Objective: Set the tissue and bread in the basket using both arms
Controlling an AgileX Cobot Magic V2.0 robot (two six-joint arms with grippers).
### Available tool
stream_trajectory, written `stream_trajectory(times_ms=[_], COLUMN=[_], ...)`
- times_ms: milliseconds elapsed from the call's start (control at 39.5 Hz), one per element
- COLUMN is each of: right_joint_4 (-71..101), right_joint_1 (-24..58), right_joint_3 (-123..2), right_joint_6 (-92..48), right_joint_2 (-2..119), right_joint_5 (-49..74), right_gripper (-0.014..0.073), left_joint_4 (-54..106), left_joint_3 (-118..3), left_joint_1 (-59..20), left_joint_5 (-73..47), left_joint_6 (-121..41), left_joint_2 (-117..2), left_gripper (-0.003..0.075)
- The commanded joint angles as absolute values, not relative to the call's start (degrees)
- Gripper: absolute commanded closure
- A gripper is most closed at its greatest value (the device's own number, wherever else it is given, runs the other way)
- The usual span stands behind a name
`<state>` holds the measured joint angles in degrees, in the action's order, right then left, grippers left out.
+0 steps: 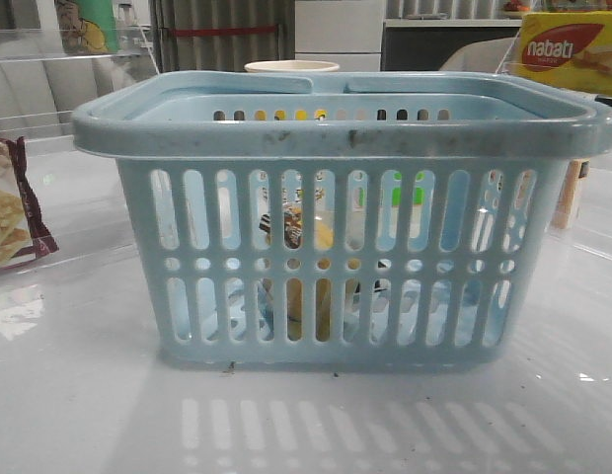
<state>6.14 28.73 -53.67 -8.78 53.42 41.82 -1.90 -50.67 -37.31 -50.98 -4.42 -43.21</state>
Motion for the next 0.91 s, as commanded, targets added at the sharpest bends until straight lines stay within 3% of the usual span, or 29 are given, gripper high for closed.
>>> stream_trajectory(times_ms=[0, 279, 481, 887], right_joint_4=[6.12, 6.12, 6.12, 6.12], right_joint_1=[28.69, 28.69, 28.69, 28.69], right_joint_3=[-55.16, -55.16, -55.16, -55.16], right_joint_6=[-9.19, -9.19, -9.19, -9.19], right_joint_2=[52.64, 52.64, 52.64, 52.64], right_joint_5=[38.32, 38.32, 38.32, 38.32], right_gripper=[0.0537, 0.0537, 0.0537, 0.0537], left_joint_4=[-1.86, 3.18, 3.07, 3.07], left_joint_3=[-51.49, -37.2, -22.55, -5.1], left_joint_1=[-32.63, -13.98, -5.64, -0.6], left_joint_5=[-46.01, -26.4, -13.82, -4.57], left_joint_6=[-4.5, -4.5, -4.5, -4.5], left_joint_2=[-41.45, -30.52, -17.91, 0.0], left_gripper=[0.0629, 0.0629, 0.0629, 0.0629])
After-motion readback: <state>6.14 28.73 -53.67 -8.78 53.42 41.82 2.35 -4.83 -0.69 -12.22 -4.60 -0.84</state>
